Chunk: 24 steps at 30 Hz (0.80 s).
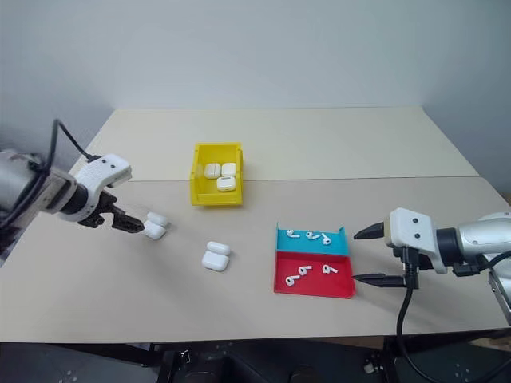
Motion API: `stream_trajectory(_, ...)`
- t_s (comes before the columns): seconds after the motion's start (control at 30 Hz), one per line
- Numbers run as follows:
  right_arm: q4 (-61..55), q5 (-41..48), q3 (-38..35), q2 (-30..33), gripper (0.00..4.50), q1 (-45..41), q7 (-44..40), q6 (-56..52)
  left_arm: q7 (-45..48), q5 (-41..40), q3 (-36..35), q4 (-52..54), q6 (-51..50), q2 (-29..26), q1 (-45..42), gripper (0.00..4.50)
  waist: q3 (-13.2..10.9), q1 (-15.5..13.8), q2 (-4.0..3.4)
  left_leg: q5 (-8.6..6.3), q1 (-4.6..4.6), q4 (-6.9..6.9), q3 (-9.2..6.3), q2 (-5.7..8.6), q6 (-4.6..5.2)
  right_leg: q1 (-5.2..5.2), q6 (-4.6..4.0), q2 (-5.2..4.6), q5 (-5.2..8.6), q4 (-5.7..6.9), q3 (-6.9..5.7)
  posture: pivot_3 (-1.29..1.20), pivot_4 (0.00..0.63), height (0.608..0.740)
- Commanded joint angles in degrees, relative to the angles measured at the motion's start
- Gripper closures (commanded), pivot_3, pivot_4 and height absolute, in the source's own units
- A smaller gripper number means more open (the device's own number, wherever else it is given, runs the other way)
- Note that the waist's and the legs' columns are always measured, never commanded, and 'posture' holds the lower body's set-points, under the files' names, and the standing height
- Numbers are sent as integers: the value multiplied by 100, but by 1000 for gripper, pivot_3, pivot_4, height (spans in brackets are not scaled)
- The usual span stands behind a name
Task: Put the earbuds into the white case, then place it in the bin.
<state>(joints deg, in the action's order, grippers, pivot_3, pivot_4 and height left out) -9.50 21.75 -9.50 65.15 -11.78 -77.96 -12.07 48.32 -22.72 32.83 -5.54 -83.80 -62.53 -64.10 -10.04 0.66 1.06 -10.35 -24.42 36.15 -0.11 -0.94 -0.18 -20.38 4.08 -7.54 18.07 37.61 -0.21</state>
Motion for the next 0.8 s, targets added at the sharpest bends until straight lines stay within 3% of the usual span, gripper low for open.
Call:
stream_trajectory(0.03,11,44,-31,81,40,-186,-67,-32,370,340,421,-824,156,312,-501,0,0,2,0,0,0,1,0,0,0,0,0,0,0,1,0,0,150,740)
stream_trajectory(0.2,153,51,-82,168,40,-268,-220,-42,684,760,825,-1695,630,813,-663,0,-1,15,2,0,-3,4,1,-1,0,-2,0,0,0,1,0,0,150,740)
stream_trajectory(0.5,122,109,-248,261,40,-196,-289,-131,880,1428,897,-2646,1224,1558,-695,0,-3,2,4,1,-14,16,-3,-1,0,-3,1,0,1,3,-3,0,150,740)
stream_trajectory(0.8,7,84,-396,257,40,-6,-190,-221,1234,1872,881,-3287,1363,1801,-760,0,-3,10,5,0,-21,22,-5,0,1,-6,1,0,1,4,-6,0,150,740)
